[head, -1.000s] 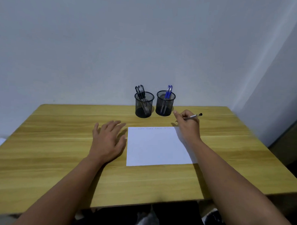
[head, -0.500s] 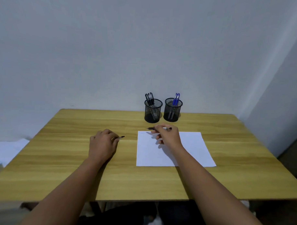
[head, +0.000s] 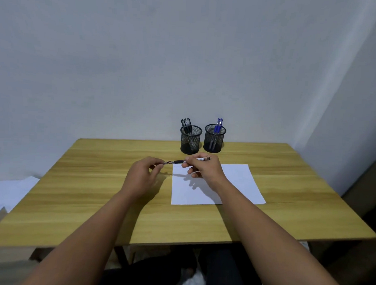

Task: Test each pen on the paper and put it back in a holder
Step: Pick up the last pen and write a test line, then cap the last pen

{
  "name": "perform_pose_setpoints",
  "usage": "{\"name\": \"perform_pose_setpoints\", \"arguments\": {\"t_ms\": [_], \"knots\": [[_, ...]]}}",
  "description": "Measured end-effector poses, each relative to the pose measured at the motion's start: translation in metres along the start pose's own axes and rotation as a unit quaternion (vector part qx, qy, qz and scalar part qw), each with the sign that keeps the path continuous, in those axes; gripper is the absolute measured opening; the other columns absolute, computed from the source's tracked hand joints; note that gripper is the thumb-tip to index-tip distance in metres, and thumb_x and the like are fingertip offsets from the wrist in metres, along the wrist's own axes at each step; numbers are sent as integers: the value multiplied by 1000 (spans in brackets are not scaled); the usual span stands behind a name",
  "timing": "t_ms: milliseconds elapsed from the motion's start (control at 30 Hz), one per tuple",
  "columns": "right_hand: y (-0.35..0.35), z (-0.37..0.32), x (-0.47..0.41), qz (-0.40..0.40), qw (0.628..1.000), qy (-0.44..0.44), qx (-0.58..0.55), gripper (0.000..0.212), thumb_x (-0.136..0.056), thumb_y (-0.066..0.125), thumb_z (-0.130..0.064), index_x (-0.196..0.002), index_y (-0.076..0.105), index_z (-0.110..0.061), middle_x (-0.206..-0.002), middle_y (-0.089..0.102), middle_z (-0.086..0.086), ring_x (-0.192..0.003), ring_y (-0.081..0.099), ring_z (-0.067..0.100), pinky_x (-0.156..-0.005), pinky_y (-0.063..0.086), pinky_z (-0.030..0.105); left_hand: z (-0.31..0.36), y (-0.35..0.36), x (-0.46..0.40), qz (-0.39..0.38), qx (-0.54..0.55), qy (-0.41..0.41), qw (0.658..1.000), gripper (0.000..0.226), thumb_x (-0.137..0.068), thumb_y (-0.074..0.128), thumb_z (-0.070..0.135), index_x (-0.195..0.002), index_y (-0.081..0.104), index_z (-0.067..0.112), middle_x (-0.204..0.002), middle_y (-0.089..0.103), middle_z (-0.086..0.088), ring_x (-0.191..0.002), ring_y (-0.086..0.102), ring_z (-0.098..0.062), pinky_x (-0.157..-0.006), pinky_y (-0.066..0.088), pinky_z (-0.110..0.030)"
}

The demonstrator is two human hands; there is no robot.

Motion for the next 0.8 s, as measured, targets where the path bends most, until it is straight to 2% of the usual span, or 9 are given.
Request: {"name": "perform_pose_setpoints", "arguments": {"t_ms": [167, 267, 367, 467, 633, 800], "knots": [[1, 1, 4, -16, 1000, 5, 3, 22, -95, 80, -13, -107, 78, 5, -93, 82, 19, -60, 64, 15, -56, 55, 24, 11, 3, 1, -23, 10, 24, 999, 14, -96, 67, 24, -106, 78, 25, -100, 73, 14, -91, 64, -5, -77, 49, -25], [-3, 0, 7, -9, 1000, 17, 15, 23, -92, 84, -16, -106, 81, 2, -89, 81, 13, -60, 59, 12, -56, 51, 23, 11, 4, -2, -19, 88, -28, 996, 11, -94, 71, 19, -101, 78, 23, -97, 76, 10, -89, 68, -4, -79, 50, -22], [-8, -1, 8, -16, 998, 42, 40, 21, -89, 87, -23, -103, 85, -8, -88, 81, 4, -63, 56, 9, -59, 47, 22, 12, 1, -2, 7, 262, -135, 955, 11, -90, 75, 13, -100, 78, 17, -91, 77, 0, -82, 69, -6, -84, 53, -28], [-9, 0, 12, -46, 994, 53, 80, 9, -89, 86, -19, -97, 85, -15, -91, 83, 4, -62, 55, 8, -60, 47, 22, 20, 4, -1, 9, 346, -183, 920, 10, -91, 74, 14, -100, 77, 14, -94, 76, -6, -87, 72, -14, -93, 55, -38], [-12, 5, 18, -31, 996, 32, 75, 9, -93, 82, -10, -100, 82, -5, -77, 78, 5, -58, 46, 10, -52, 41, 20, 34, 14, 1, -18, 339, -215, 916, 6, -91, 75, 16, -95, 78, 13, -90, 78, -4, -87, 72, -16, -97, 57, -42], [-27, 5, 27, -28, 996, 19, 84, 10, -95, 79, -9, -100, 80, -1, -74, 75, 4, -58, 46, 10, -51, 42, 19, 46, 24, 9, -43, 324, -228, 917, 8, -92, 73, 15, -94, 77, 8, -90, 76, -10, -86, 70, -18, -98, 57, -43]]}}
Point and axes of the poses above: each hand's wrist, its own x-axis away from the middle knuckle, its own y-axis out of the palm, z = x × y, the point moved 5 cm from there along -x, towards the middle knuckle
